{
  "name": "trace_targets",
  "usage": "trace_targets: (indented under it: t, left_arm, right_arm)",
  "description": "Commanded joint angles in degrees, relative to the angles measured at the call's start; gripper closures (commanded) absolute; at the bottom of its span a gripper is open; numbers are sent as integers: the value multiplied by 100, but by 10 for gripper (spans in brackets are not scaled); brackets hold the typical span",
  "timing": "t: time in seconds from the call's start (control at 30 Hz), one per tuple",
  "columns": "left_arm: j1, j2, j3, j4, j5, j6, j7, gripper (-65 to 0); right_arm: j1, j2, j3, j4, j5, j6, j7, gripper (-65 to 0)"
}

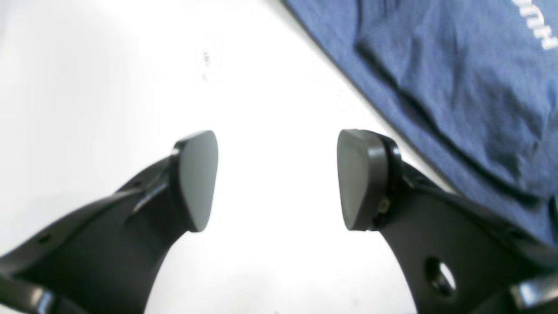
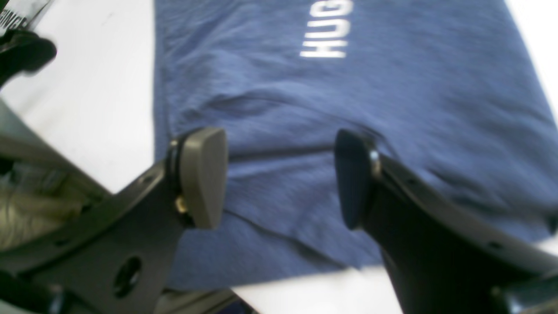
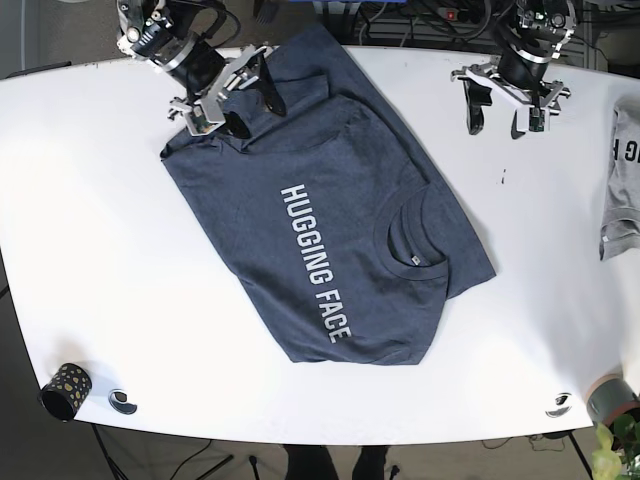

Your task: Fold the T-shirt properly

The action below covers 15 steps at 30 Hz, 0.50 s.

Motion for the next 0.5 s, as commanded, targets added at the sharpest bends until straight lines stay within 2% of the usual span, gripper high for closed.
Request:
trace_targets:
  t: [0.0,0.1,0.23,0.47]
  left_arm:
    - [23,-29,-55,99,-44,-12,-109,-414]
    - [-73,-38,-64,99,-35,-12,-109,-456]
    - [-82,-46,-64,46,-35,-12,-109,-458]
    - [-82,-46,-73,29,-35,-12,-109,-458]
  right_arm:
    - [253,28,-244,93,91,71,-114,-379]
    - [657,28,-763,85,74,71,-623,-379]
    - [1246,28,-1396,-30,65,62,-1081,-382]
    - [2283,-16,-2249,-583,65,27,-1353,-384]
